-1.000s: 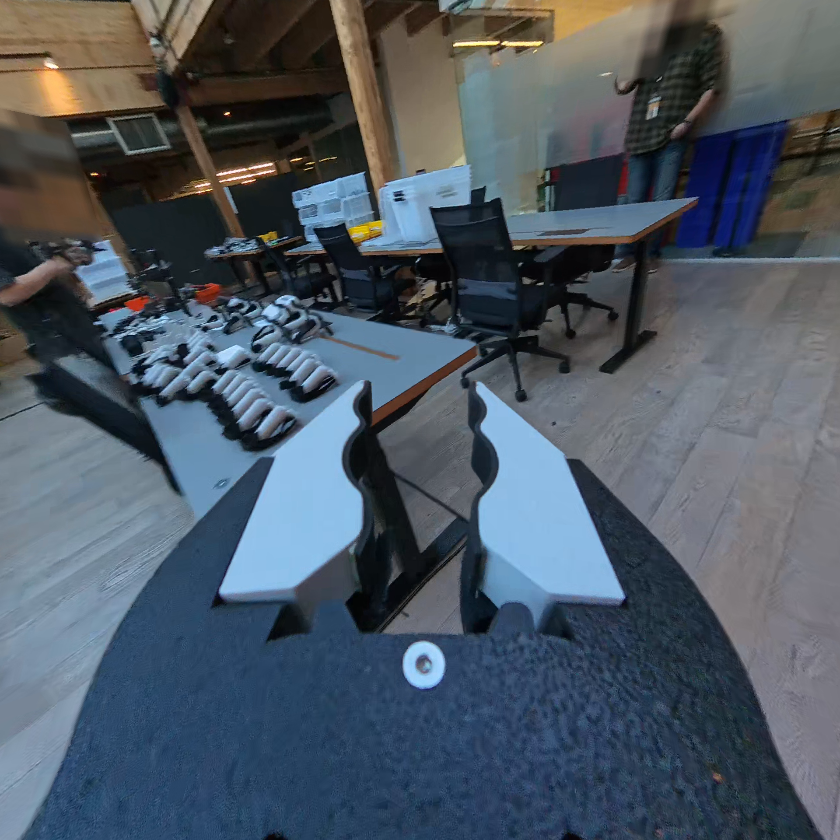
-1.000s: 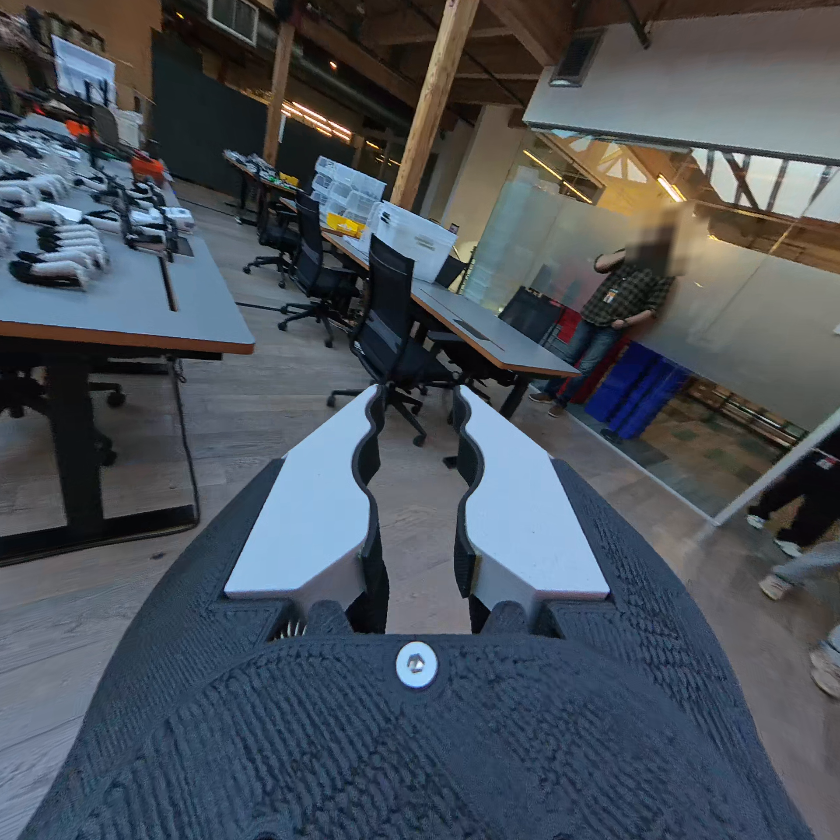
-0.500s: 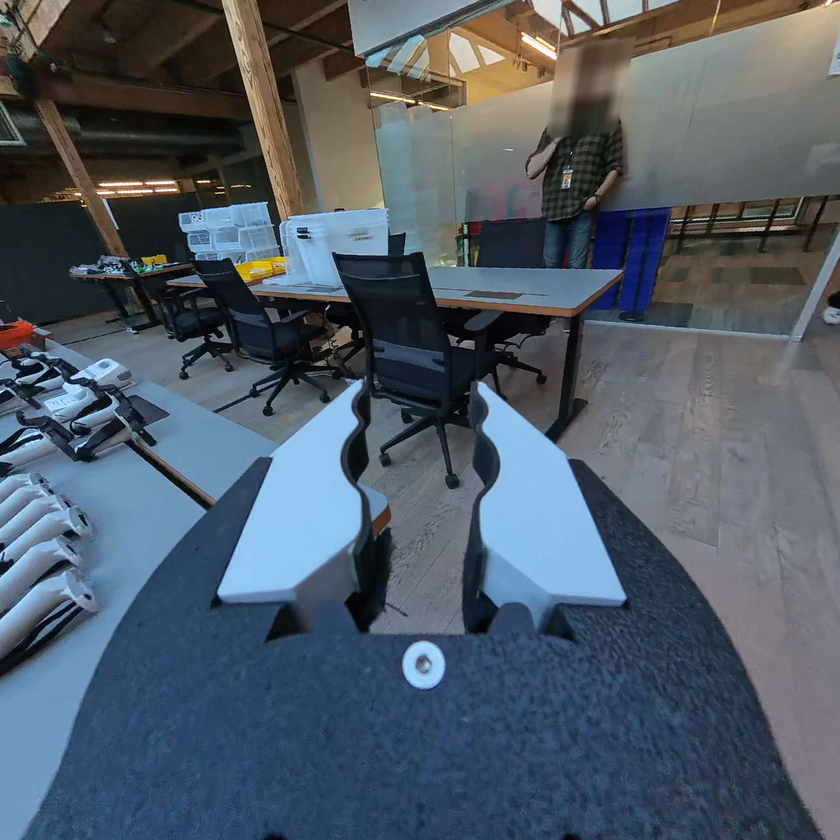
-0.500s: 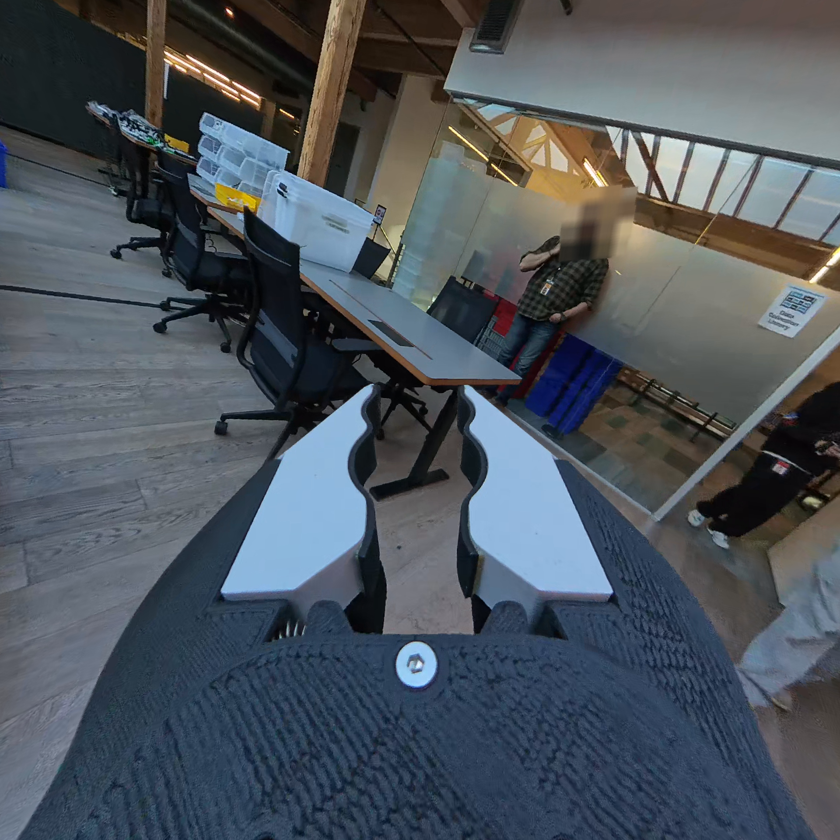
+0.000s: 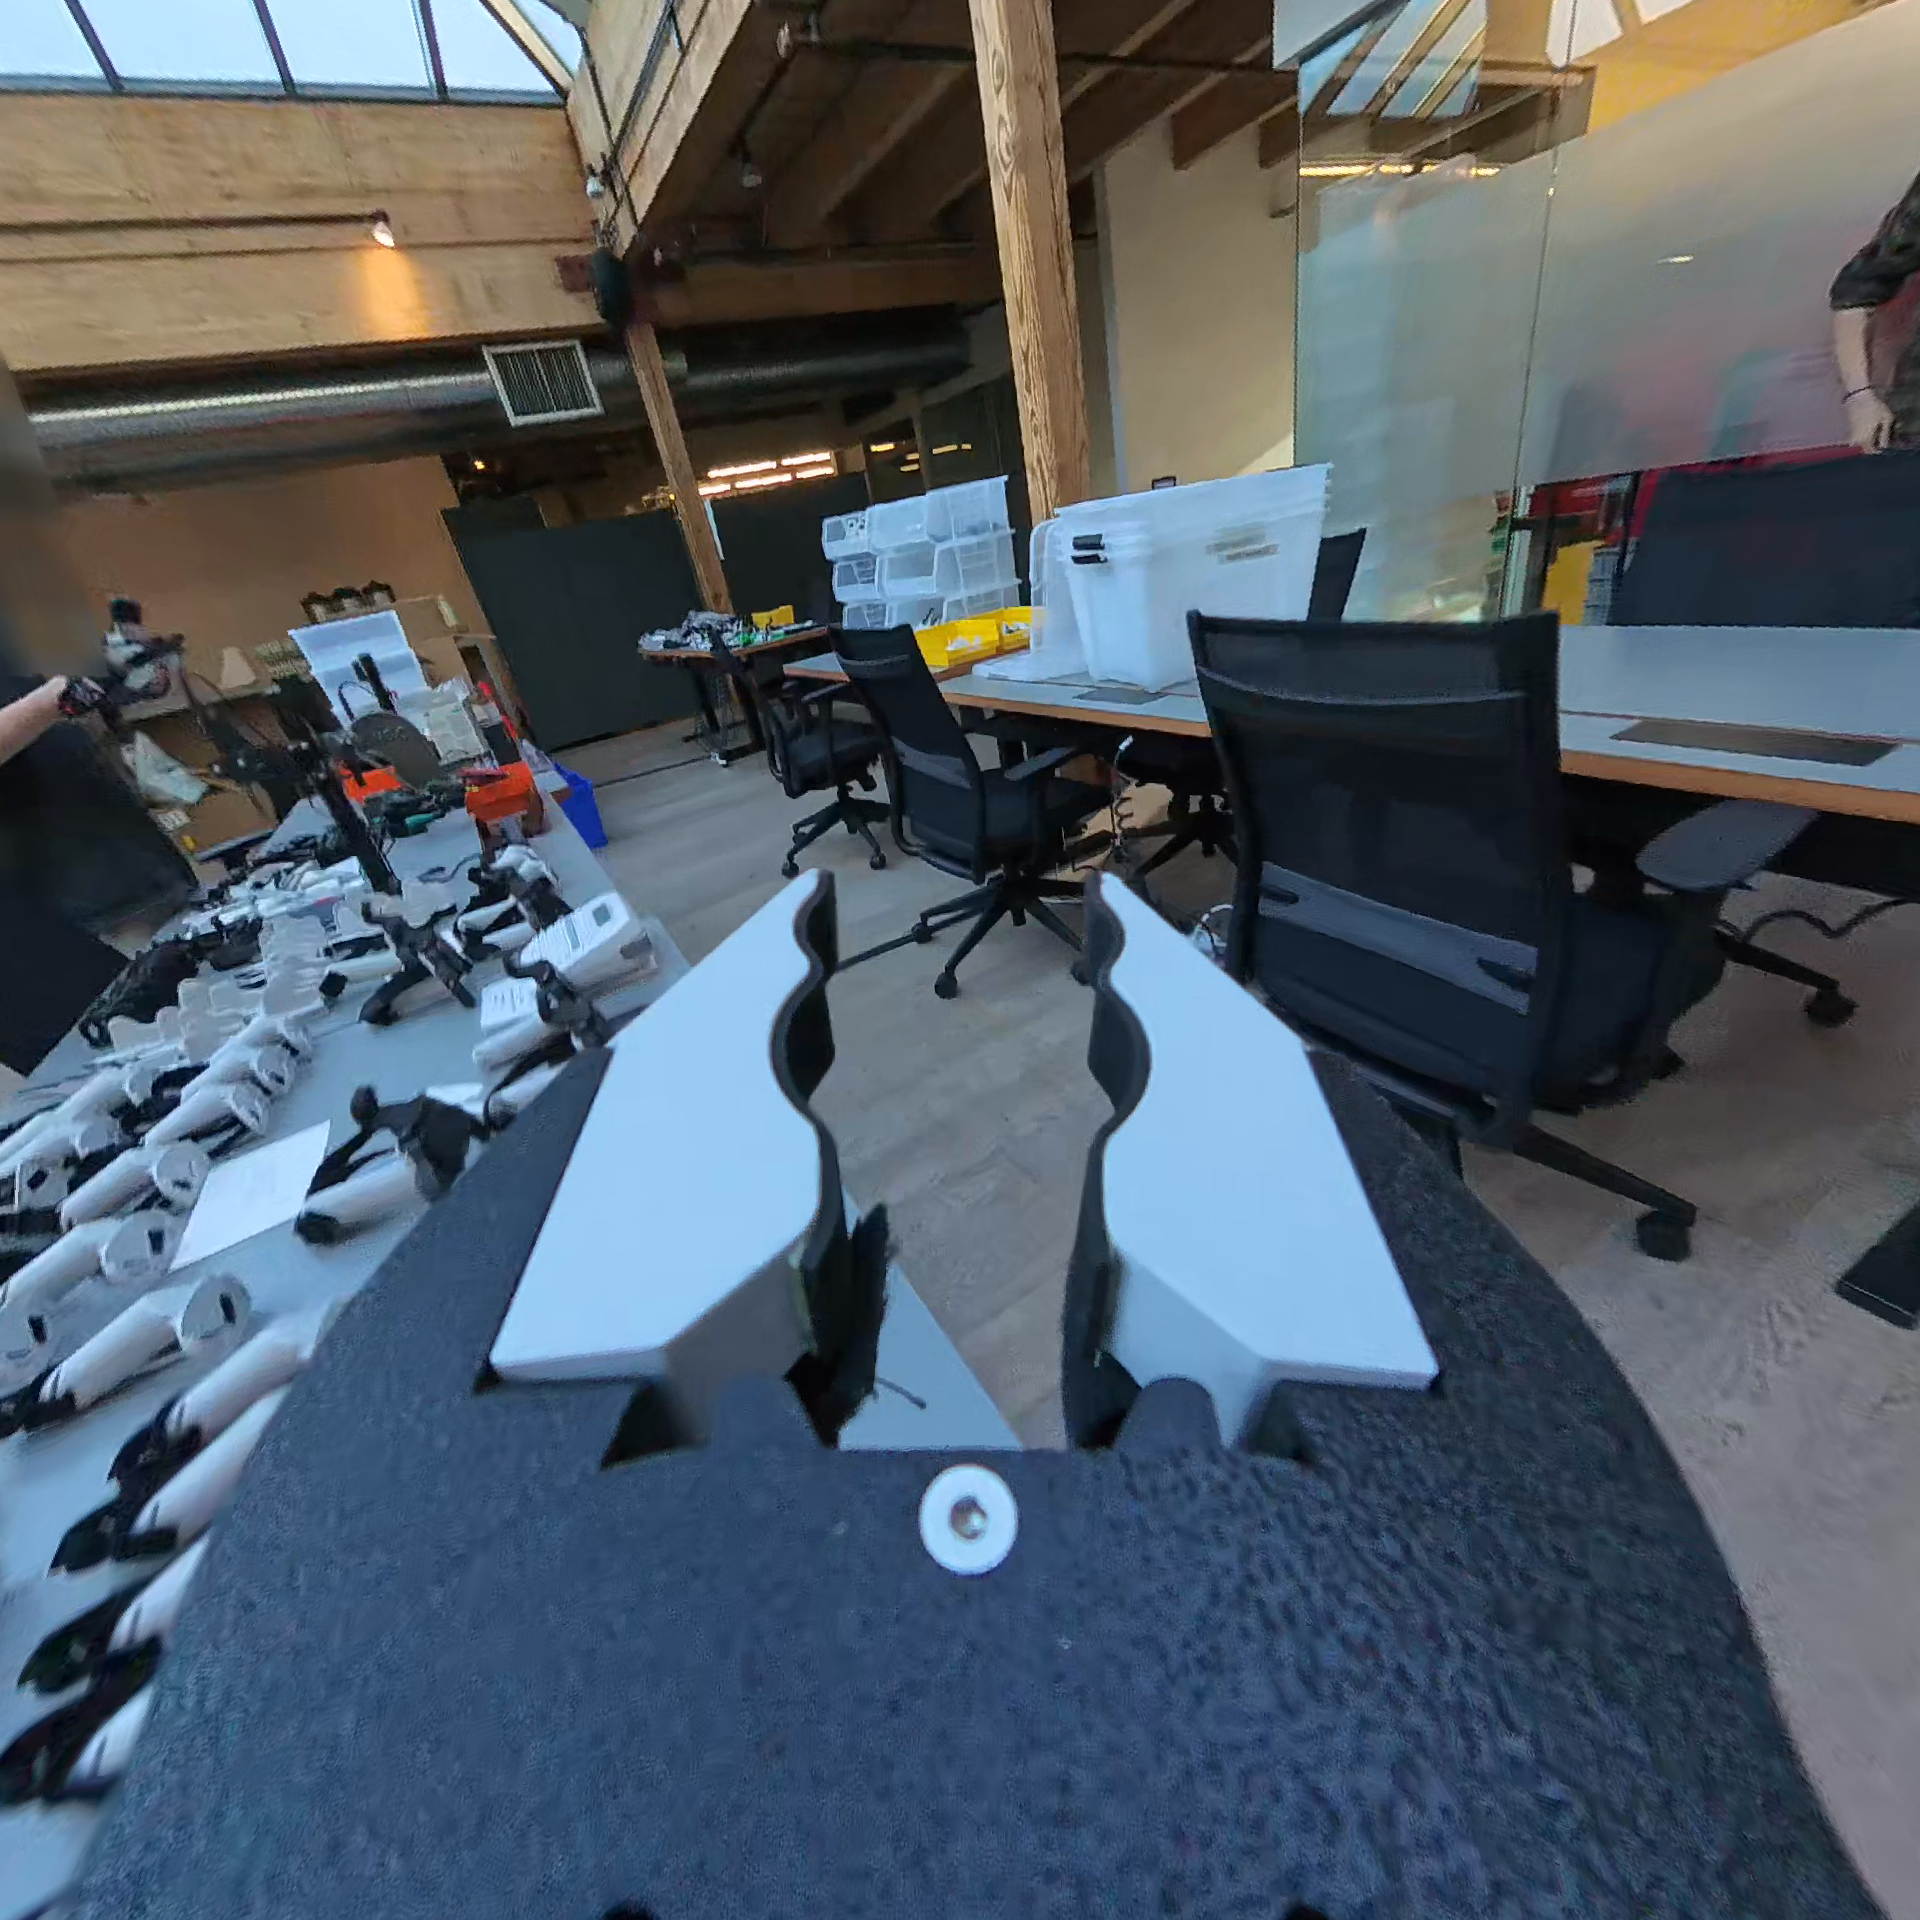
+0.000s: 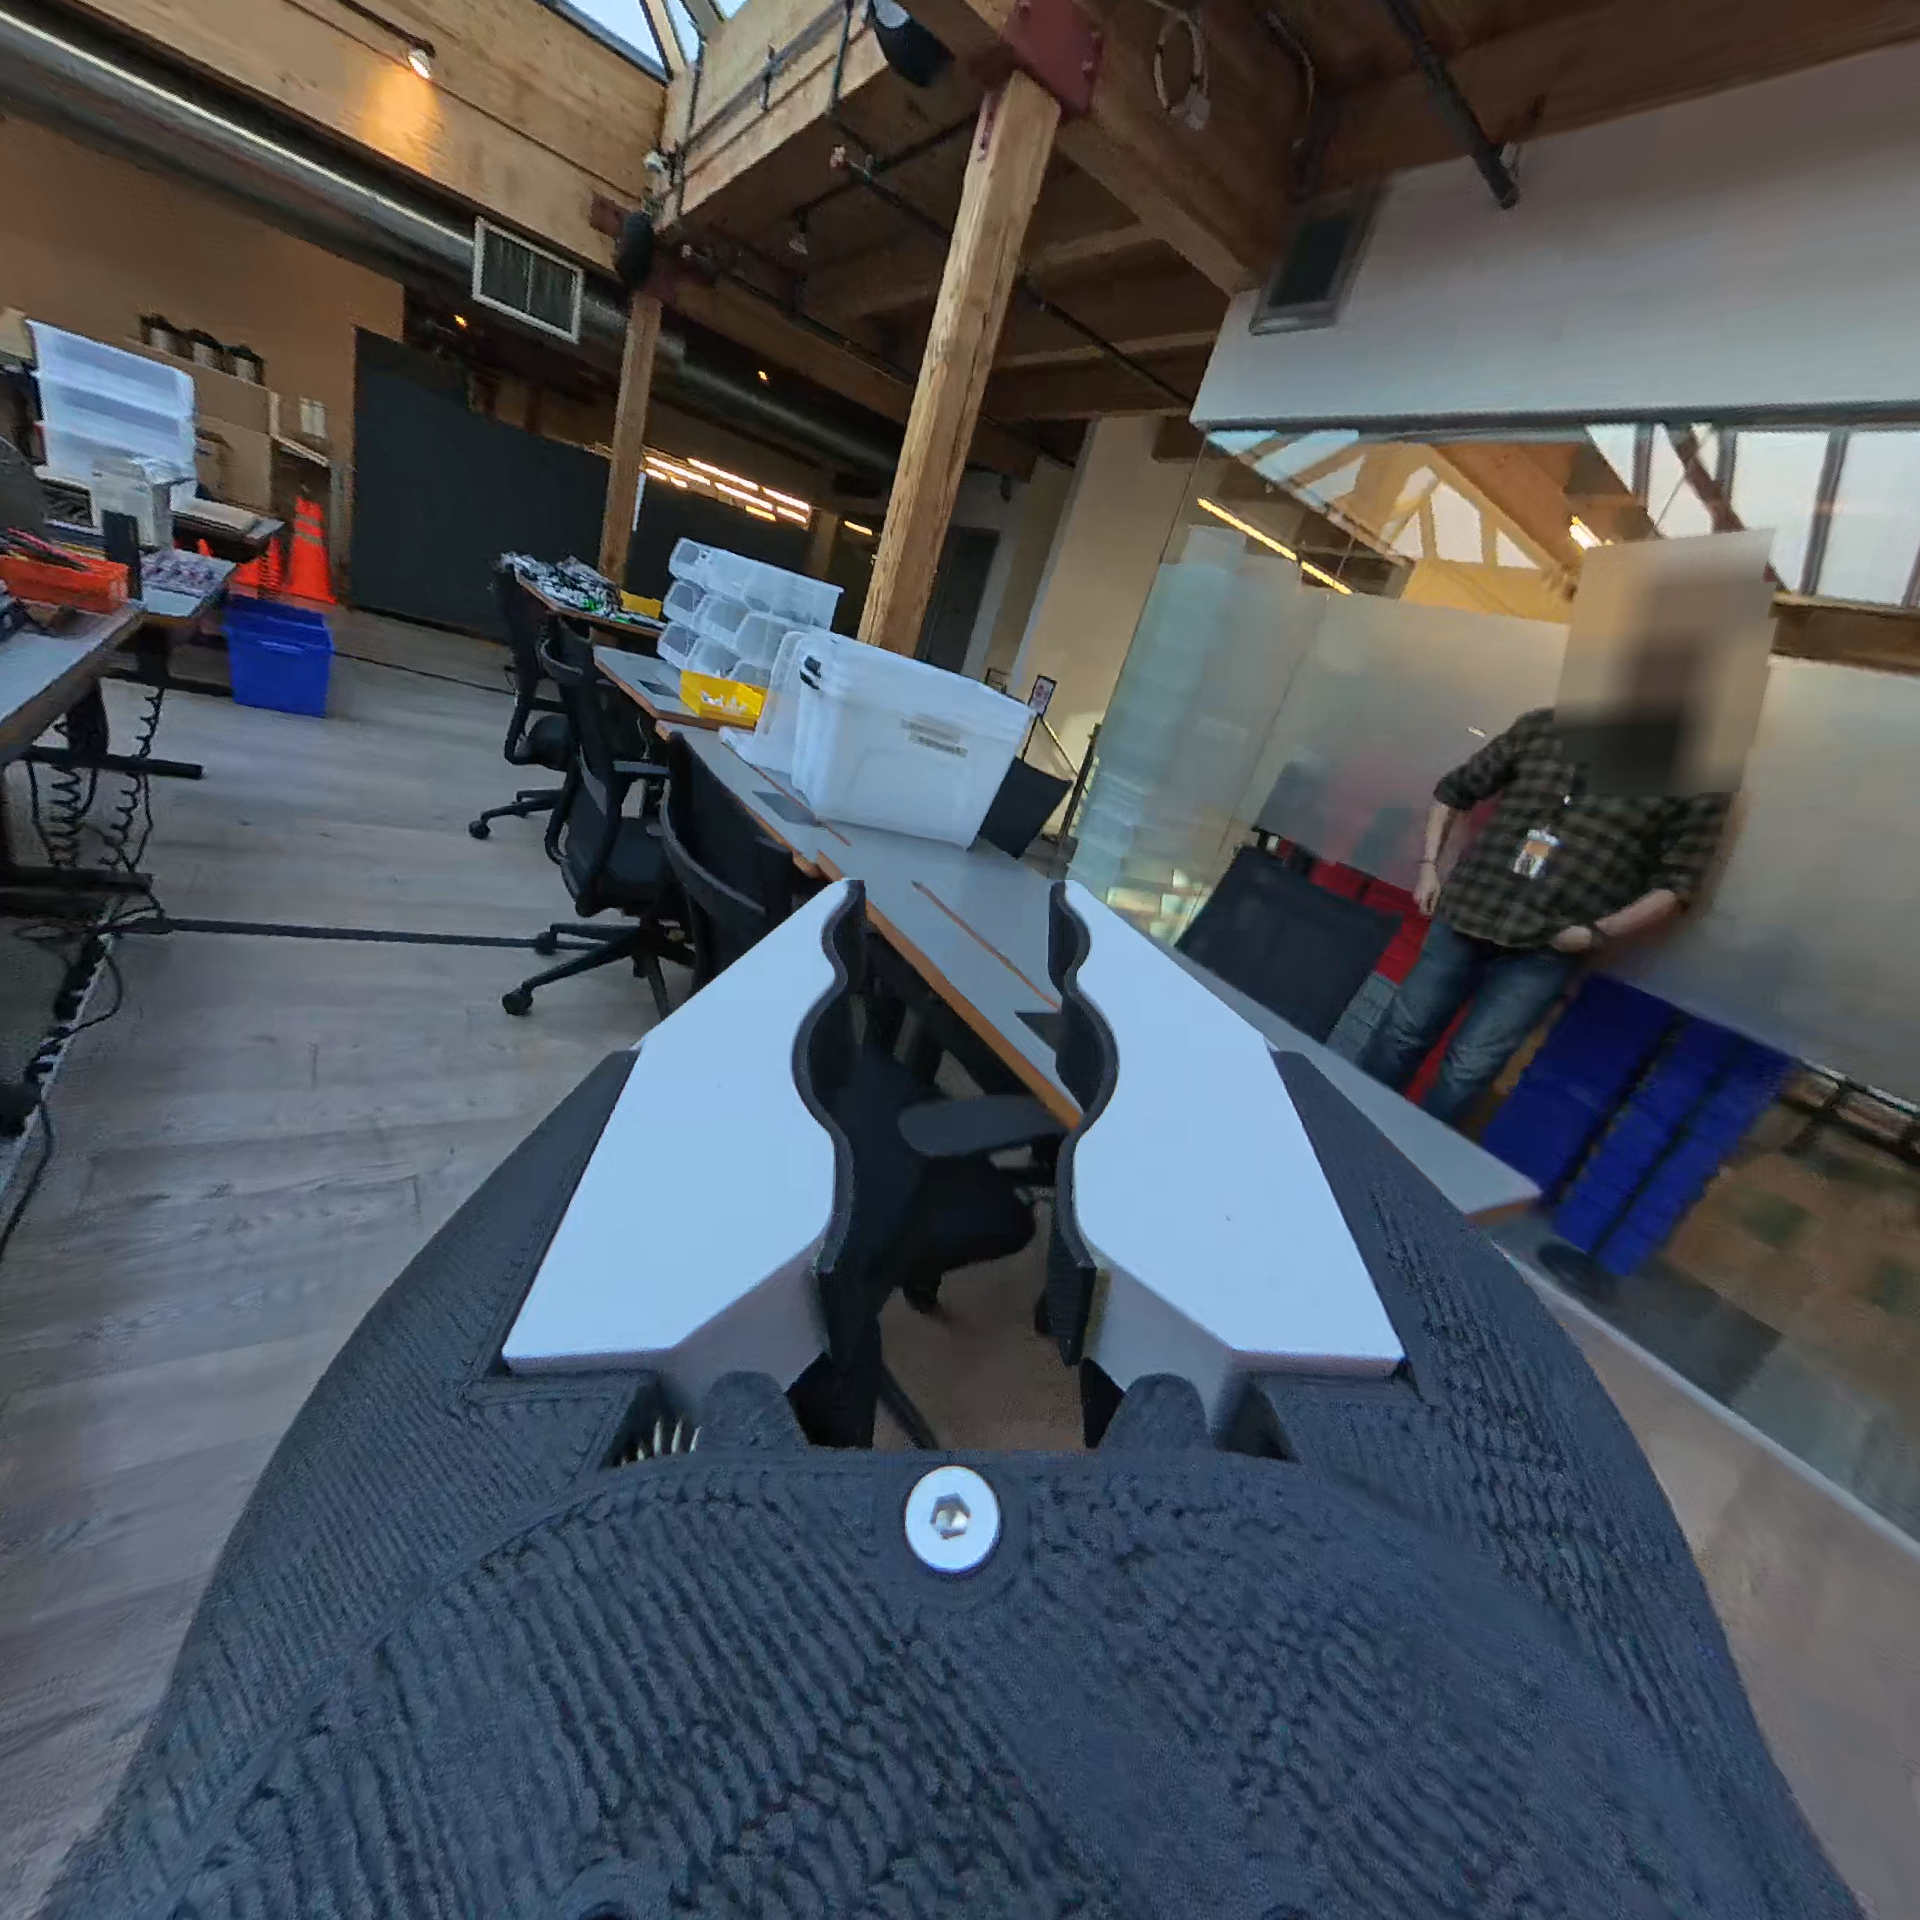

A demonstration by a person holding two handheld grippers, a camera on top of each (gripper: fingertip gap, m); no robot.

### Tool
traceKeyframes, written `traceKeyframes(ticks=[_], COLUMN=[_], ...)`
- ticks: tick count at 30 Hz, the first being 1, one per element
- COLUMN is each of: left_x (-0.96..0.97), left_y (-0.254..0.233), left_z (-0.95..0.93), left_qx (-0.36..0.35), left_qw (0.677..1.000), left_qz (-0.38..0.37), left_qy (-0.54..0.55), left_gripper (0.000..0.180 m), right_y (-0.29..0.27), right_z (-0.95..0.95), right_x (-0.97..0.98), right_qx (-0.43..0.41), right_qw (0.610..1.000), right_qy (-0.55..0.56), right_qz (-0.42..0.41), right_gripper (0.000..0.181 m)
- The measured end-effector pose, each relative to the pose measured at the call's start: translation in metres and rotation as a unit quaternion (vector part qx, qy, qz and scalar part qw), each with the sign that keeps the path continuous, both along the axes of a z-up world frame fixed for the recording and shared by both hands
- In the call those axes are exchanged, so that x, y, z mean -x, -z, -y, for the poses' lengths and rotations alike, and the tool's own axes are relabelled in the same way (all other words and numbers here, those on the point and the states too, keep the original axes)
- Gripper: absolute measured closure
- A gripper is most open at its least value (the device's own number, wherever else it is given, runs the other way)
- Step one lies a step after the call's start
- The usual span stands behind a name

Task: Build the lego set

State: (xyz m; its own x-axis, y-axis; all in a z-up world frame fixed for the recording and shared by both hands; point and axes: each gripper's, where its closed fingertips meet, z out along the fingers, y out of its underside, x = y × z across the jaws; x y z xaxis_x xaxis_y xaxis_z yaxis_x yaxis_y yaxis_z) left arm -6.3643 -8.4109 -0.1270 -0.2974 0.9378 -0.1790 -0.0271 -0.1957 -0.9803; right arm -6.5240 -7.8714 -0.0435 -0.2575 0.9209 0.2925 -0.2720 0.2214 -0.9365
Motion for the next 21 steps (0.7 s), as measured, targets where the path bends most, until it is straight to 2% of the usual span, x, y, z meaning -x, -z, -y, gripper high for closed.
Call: traceKeyframes(ticks=[5, 11, 17, 21], left_x=[0.141, 0.276, 0.354, 0.376], left_y=[-0.032, -0.03, -0.04, -0.025], left_z=[0.017, 0.06, 0.134, 0.201], left_qx=[-0.007, -0.02, -0.017, -0.04], left_qw=[0.999, 0.998, 0.995, 0.984], left_qz=[-0.021, -0.051, -0.037, -0.003], left_qy=[0.03, -0.003, -0.093, -0.176], left_gripper=[0.134, 0.132, 0.131, 0.127], right_y=[0.003, 0.009, -0.015, -0.017], right_z=[0.072, 0.181, 0.355, 0.482], right_x=[0.141, 0.306, 0.438, 0.494], right_qx=[0.003, -0.003, 0.033, 0.051], right_qw=[0.998, 0.985, 0.933, 0.888], right_qy=[-0.062, -0.17, -0.358, -0.457], right_qz=[-0.004, -0.024, -0.027, -0.011], right_gripper=[0.147, 0.147, 0.145, 0.145])
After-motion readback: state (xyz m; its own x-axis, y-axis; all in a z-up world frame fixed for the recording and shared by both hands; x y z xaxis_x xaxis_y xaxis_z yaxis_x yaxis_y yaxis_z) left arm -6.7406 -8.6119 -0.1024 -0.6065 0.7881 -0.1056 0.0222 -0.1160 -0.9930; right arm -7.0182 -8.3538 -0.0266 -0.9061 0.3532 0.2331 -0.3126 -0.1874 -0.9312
